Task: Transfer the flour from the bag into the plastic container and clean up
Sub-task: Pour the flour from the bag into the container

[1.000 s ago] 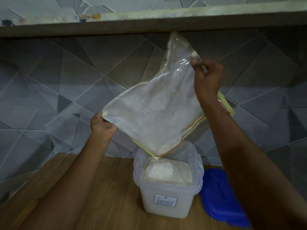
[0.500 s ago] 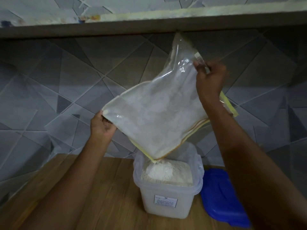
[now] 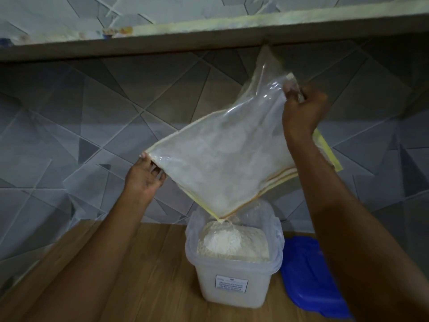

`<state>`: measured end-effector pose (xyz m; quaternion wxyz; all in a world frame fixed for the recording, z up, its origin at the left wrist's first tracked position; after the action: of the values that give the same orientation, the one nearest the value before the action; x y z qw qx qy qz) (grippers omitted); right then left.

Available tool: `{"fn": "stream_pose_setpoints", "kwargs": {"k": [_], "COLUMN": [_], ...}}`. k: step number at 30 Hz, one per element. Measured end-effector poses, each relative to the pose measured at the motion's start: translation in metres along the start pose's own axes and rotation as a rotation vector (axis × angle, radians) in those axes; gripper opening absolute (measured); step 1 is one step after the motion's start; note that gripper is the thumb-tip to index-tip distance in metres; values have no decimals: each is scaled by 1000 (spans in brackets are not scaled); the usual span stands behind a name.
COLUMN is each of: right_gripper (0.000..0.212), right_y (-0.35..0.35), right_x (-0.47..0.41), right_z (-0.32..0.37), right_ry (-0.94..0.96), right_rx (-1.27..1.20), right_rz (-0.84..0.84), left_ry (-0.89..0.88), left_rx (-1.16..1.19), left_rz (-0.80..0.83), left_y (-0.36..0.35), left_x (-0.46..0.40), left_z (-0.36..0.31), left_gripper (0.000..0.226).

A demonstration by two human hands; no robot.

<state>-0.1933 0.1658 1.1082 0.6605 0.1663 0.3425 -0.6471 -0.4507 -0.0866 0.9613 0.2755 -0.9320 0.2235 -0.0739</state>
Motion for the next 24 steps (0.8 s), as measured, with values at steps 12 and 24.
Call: {"fn": "stream_pose_setpoints", "kwargs": {"k": [12,24], "right_gripper": [14,23], "right_y": [1,-6], "right_x": [-7,-3], "right_z": [-4,4], "right_ry": [45,81], "right_rx": [48,9], "right_rz": [131,200], "left_ry": [-21,-67], "left_rx": [-69,-65], "left_rz": [-96,-95], "left_y": [4,3], "left_x": [1,5], "left_z": [-1,0], "left_gripper": [28,35]}}
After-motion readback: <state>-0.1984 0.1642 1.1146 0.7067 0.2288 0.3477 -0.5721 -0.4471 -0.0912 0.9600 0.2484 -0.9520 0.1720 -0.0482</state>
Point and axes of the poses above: each hand's wrist, its own x-axis away from the middle knuckle, its own y-axis out of the back of the hand, z = x × y, the point moved 3 cm from there along -x, towards the middle knuckle, and after that the axes turned 2 degrees about -x, right-handed, at the moved point
